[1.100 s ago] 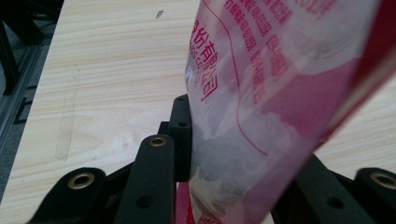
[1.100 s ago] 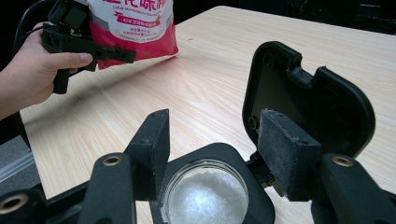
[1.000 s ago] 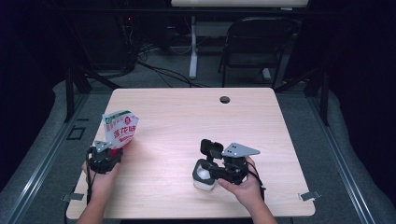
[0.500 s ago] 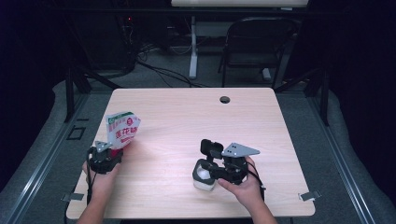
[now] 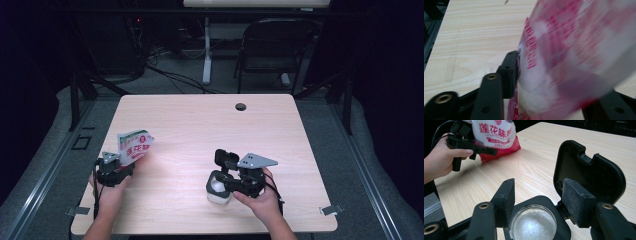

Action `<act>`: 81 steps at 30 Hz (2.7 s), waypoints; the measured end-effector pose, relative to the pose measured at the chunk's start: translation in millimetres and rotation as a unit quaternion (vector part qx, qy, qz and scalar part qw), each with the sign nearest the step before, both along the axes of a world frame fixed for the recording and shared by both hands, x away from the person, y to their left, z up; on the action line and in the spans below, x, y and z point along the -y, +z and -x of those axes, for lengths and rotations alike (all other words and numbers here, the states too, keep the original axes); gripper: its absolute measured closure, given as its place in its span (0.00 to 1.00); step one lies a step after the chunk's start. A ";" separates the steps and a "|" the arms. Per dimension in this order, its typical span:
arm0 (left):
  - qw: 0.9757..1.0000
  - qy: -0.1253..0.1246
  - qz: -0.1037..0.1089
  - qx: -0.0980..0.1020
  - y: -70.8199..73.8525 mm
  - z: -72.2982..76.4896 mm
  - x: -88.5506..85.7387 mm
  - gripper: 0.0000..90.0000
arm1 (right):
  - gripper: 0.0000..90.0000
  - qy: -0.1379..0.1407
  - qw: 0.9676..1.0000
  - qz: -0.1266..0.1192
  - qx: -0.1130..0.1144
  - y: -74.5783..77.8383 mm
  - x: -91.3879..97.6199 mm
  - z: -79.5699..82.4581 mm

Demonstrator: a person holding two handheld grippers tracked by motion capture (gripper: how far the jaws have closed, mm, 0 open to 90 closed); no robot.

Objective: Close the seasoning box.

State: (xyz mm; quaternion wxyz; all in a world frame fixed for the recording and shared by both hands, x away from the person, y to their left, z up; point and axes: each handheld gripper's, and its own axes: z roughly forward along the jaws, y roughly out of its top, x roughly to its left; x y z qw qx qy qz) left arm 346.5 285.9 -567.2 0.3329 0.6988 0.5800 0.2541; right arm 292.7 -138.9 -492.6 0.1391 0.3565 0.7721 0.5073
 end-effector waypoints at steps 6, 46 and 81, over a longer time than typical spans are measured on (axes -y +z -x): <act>1.000 -0.003 -0.010 -0.001 -1.3 0.2 3.2 0.49 | 0.48 0.000 1.000 0.000 0.000 -0.1 -0.1 0.0; 0.972 -0.158 -0.175 0.015 9.1 21.4 75.2 0.32 | 0.48 0.000 1.000 0.000 0.001 -0.2 0.0 -0.8; 0.966 -0.233 -0.111 0.017 23.3 37.4 107.2 0.41 | 0.53 -0.005 1.000 -0.001 0.010 10.9 5.5 4.6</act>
